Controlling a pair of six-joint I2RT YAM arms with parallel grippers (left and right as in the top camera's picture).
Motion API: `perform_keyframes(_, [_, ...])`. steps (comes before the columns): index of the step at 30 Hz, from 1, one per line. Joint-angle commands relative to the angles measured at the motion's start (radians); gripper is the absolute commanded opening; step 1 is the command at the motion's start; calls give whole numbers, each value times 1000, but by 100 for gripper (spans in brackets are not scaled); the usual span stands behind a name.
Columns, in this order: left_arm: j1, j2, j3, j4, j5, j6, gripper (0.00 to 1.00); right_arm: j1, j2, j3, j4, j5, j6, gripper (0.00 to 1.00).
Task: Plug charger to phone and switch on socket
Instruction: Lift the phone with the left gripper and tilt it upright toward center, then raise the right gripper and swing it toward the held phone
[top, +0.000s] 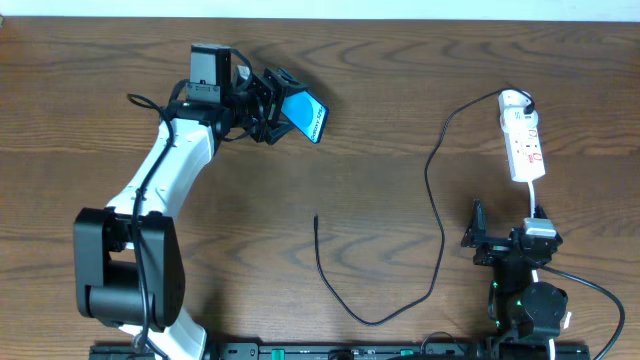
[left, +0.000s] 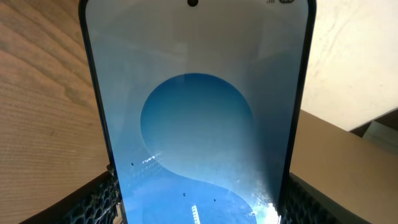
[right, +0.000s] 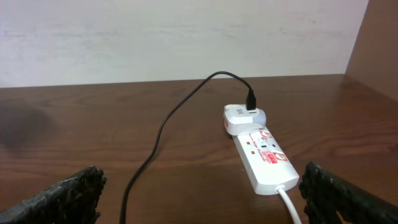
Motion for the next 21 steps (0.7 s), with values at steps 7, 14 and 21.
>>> perform_keyframes(7, [-2, -117, 10, 11, -37, 0, 7, 5, -7, -2, 29, 5, 22, 99])
perform_keyframes(14, [-2, -154, 10, 7, -90, 11, 7, 5, -7, -1, 11, -237, 122, 99])
perform_keyframes(21, [-4, -154, 9, 3, -89, 18, 7, 4, 123, 103, -51, -269, 129, 99])
